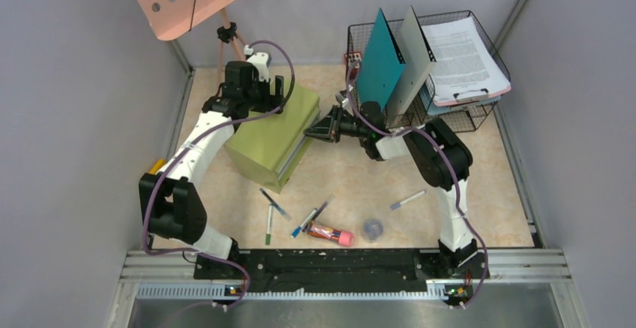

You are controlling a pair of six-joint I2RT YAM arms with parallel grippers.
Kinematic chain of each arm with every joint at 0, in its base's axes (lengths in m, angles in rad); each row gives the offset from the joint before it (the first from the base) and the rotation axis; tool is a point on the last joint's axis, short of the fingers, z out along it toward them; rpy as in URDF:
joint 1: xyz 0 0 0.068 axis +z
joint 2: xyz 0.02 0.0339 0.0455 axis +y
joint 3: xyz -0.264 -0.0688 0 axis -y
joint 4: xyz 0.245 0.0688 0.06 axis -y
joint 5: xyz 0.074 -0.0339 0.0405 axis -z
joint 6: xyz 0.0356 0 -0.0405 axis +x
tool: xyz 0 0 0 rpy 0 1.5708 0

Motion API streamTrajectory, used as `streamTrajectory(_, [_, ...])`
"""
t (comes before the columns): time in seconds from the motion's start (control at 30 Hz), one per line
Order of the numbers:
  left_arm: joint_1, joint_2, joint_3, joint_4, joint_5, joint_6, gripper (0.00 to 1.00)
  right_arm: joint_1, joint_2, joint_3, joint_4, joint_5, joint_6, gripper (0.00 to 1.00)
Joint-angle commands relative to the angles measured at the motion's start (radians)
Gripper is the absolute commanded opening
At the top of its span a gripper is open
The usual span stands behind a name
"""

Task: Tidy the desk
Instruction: Open the drawer in the storage box.

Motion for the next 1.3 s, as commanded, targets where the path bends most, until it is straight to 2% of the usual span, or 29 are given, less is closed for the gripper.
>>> streamTrajectory(0.0, [0.004, 0.093, -0.057, -0.300, -0.037, 0.033, 0.87, 0.001, -0.108, 0.005, 0.128, -0.055, -0.031, 0.00])
streamTrajectory(0.4, [0.007, 0.094, -0.050, -0.306, -0.047, 0.042, 0.88, -0.014, -0.171, -0.063, 0.122, -0.088, -0.078, 0.00])
streamTrajectory(1.27, [0.009, 0.097, -0.014, -0.335, -0.058, 0.042, 0.89, -0.053, -0.370, -0.241, -0.057, -0.124, -0.319, 0.00])
